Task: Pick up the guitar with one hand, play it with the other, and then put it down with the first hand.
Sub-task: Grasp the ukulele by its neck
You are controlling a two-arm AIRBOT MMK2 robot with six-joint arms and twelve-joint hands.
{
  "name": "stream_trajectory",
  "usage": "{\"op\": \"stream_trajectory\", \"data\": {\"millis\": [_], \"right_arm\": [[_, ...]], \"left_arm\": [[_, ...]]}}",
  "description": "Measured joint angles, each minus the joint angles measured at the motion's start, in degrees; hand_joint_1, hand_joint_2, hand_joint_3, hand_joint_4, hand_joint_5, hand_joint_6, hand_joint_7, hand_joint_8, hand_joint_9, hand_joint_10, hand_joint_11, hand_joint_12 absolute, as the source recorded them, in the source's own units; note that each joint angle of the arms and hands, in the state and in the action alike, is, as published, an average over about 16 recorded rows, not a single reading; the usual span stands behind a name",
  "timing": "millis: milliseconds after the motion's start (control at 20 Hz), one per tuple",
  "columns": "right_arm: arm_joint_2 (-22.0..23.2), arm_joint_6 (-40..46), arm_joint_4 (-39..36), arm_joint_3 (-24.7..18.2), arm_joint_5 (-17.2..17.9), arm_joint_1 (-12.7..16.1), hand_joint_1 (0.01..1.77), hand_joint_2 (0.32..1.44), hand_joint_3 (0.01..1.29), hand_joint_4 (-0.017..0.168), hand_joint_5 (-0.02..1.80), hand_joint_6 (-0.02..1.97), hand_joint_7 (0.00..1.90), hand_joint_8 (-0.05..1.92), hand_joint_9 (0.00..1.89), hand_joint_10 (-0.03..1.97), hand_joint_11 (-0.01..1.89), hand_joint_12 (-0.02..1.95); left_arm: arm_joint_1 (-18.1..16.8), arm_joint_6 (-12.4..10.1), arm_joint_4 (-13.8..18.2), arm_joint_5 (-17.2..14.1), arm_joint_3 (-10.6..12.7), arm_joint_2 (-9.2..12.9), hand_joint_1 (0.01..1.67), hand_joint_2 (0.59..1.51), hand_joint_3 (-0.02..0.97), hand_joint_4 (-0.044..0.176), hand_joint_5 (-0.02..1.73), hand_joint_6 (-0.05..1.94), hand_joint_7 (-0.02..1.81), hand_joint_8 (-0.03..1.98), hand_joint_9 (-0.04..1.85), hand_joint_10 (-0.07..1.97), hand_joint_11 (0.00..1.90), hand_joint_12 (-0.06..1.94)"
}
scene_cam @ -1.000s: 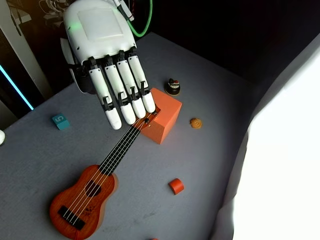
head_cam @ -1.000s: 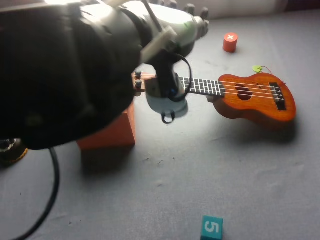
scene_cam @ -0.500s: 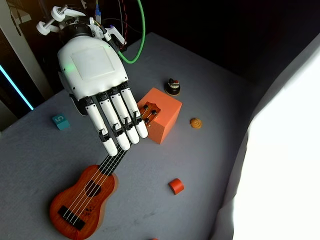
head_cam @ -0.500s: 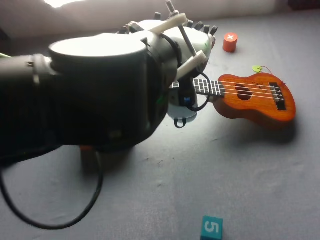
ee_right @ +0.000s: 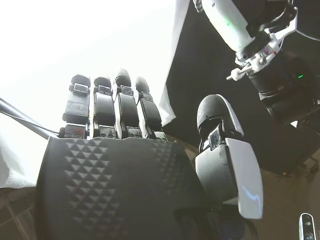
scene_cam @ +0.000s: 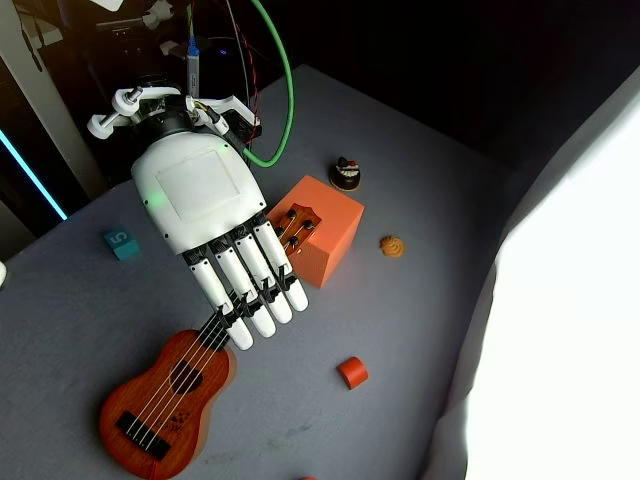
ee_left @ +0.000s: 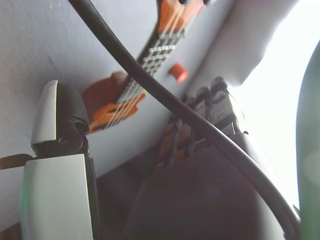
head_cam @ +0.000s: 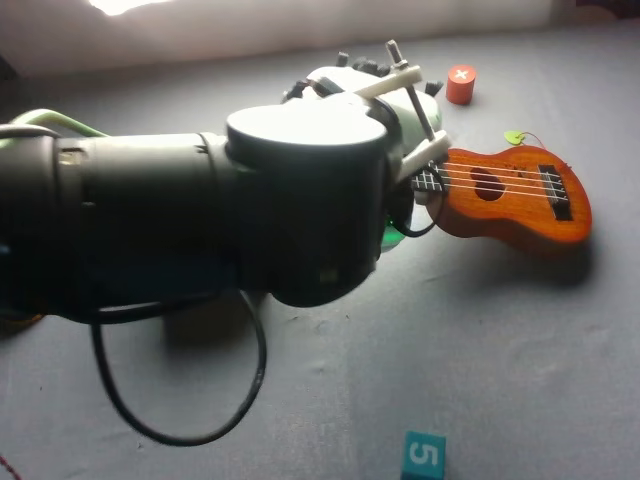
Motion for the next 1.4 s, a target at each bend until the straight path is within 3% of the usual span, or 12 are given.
{"op": "stream_trajectory", "data": {"millis": [350,700,1050,1400], "right_arm": [[0.0,0.0,0.0,0.0,0.2,0.0,0.05,1.32,0.02,-0.003,0.09,0.04,0.13,0.0,0.04,0.01,0.02,0.0],[0.0,-0.1,0.0,0.0,0.3,0.0,0.06,1.32,0.02,-0.003,0.11,0.04,0.14,0.0,0.04,0.01,0.02,0.0],[0.0,-0.1,0.0,0.0,0.4,0.0,0.06,1.32,0.02,-0.003,0.1,0.04,0.14,0.0,0.04,0.01,0.02,0.0],[0.0,0.0,0.0,0.0,0.4,0.0,0.05,1.32,0.02,-0.003,0.1,0.04,0.13,0.0,0.04,0.01,0.02,0.0]], "left_arm": [[2.3,0.0,1.6,1.1,4.6,-4.4,1.24,1.003,0.0,0.012,0.02,-0.01,0.02,-0.02,0.02,0.01,0.02,0.0],[4.0,-0.1,2.8,0.6,9.5,-7.4,1.27,1.013,0.0,0.014,0.02,-0.01,0.02,-0.02,0.02,0.01,0.02,0.0],[5.3,-0.2,3.1,-0.2,13.5,-8.9,1.27,1.019,0.001,0.012,0.02,-0.02,0.02,-0.01,0.02,0.01,0.02,0.0],[6.6,-0.7,3.5,-0.9,15.2,-9.1,1.26,1.021,0.001,0.01,0.01,-0.02,0.02,-0.02,0.02,0.01,0.02,0.0]]}}
